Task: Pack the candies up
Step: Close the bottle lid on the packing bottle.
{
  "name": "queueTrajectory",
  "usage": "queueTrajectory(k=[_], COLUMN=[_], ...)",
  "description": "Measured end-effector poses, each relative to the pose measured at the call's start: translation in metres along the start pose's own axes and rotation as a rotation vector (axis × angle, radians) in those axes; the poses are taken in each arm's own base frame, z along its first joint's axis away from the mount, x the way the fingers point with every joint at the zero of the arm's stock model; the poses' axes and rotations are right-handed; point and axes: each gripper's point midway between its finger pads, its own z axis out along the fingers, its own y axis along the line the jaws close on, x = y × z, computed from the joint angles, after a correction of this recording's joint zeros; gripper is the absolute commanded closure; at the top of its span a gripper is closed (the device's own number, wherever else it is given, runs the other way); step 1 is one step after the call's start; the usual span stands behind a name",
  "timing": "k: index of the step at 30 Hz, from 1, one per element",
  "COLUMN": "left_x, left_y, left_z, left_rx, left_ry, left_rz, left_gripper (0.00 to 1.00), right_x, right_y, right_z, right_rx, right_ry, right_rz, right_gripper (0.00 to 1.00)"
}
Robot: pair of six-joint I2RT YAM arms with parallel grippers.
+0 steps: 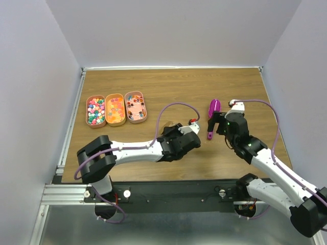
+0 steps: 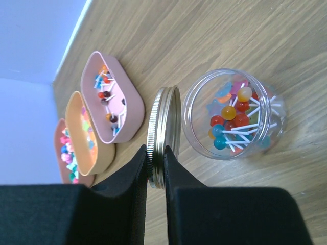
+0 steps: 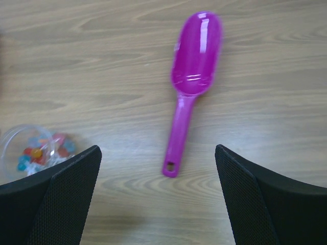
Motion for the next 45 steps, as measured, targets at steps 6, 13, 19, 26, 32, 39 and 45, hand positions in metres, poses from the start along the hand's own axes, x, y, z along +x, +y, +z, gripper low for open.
queueTrajectory(k=[6,13,19,26,32,39,45], left_x=[-0.009,-0.014,-0.011,-0.011,-0.01,-0.026,-0.024], left_y=[-0.005,-0.011,-0.015,-0.02,-0.021,-0.026,-0.04], left_z=[-0.004,-0.002,0.005,0.011,0.013,0.007,0.008], left_rx=[-0.06,-0.118,-0.159,-0.19,-0.208,-0.216,-0.211], left_ry=[-0.015,-0.019,-0.005,0.001,0.008,-0.02,-0.017], left_rz=[0.095,0.195,0.283,0.346,0.38,0.364,0.382], left_gripper=[1.0,1.0,1.0,1.0,1.0,1.0,1.0], right_x=[-0.012,-0.026,-0.028,-0.025,-0.027,-0.03,-0.034], right_y=[-0.043,-0.071,-0.077,-0.077,-0.078,-0.081,-0.084], right_z=[-0.01,-0.03,-0.036,-0.035,-0.037,-0.041,-0.045], right_rx=[0.19,0.312,0.332,0.336,0.34,0.352,0.359], right_ry=[-0.058,-0.153,-0.177,-0.168,-0.175,-0.196,-0.218], right_rz=[0.078,0.149,0.165,0.16,0.164,0.175,0.186], right_gripper=[0.03,0.04,0.03,0.03,0.03,0.03,0.03])
